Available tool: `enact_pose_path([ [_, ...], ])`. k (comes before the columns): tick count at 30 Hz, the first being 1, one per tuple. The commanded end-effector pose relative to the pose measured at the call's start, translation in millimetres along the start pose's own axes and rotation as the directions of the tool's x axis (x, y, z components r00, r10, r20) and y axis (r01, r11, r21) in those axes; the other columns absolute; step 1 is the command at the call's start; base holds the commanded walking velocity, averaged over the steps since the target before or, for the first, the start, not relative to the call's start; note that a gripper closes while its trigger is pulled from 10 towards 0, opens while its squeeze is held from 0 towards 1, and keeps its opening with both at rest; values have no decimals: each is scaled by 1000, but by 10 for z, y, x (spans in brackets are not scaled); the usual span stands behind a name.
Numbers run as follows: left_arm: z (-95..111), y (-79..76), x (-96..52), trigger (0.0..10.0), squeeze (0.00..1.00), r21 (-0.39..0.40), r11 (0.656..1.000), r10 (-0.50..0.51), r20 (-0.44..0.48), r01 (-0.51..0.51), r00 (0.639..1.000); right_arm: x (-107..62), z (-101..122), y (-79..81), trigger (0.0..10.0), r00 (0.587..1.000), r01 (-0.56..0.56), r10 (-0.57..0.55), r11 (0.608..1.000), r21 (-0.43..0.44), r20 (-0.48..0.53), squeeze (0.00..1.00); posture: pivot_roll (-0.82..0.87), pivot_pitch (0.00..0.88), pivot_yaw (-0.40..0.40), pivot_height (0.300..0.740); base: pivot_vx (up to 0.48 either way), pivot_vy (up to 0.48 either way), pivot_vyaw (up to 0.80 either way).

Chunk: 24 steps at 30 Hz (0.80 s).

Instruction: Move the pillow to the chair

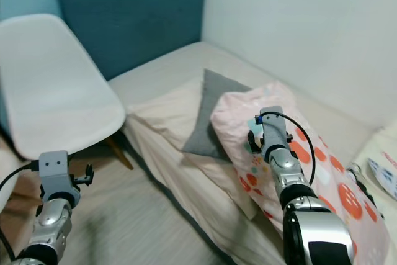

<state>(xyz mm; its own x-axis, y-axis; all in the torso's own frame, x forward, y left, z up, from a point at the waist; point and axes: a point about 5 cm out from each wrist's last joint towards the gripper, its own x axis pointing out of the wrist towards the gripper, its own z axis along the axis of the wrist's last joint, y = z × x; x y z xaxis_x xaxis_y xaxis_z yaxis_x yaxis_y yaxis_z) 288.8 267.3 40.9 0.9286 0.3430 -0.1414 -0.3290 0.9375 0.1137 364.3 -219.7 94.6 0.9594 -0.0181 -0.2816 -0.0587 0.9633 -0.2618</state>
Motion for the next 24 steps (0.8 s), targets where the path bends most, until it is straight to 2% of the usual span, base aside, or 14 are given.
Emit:
enact_pose_path([
  [1,41,-36,15,10000,0,19,1000,-21,20,21,1000,-27,-88,-37,10000,999,-19,18,999,-30,-35,0,2,0,-92,740,0,0,-769],
  [2,41,-36,15,10000,0,19,1000,-21,20,21,1000,-27,-88,-37,10000,999,-19,18,999,-30,-35,0,2,0,-92,740,0,0,-769],
  [3,55,-28,19,10000,0,21,1000,-20,25,19,999,-35,-107,-12,10000,997,-62,59,994,-90,-41,0,2,0,-93,740,0,0,-769],
  [4,55,-28,19,10000,0,21,1000,-20,25,19,999,-35,-107,-12,10000,997,-62,59,994,-90,-41,0,2,0,-93,740,0,0,-769],
  [6,77,-3,22,10000,0,21,1000,-11,37,11,999,-62,-166,-1,10000,990,-135,120,957,-258,-72,0,-1,0,-93,740,0,0,-769],
  [7,83,4,20,10000,0,21,1000,-8,43,8,999,-76,-194,28,10000,982,-185,166,932,-311,-86,0,-5,0,-90,740,0,0,-769],
  [8,83,4,20,10000,0,21,1000,-8,43,8,999,-76,-194,28,10000,982,-185,166,932,-311,-86,0,-5,0,-90,740,0,0,-769],
  [10,91,6,14,10000,0,26,1000,-5,51,4,999,-95,-224,108,10000,965,-263,245,903,-341,-96,0,-5,0,-90,740,0,0,-769],
  [14,104,2,17,10000,0,35,999,3,55,-5,998,-105,-237,194,10000,947,-320,306,890,-324,-95,0,-6,0,-90,740,0,0,-764],
  [24,95,91,11,10000,0,58,996,70,45,-73,997,-108,-221,356,10000,922,-381,376,847,-371,-88,0,-8,0,-90,740,0,0,-763],
])
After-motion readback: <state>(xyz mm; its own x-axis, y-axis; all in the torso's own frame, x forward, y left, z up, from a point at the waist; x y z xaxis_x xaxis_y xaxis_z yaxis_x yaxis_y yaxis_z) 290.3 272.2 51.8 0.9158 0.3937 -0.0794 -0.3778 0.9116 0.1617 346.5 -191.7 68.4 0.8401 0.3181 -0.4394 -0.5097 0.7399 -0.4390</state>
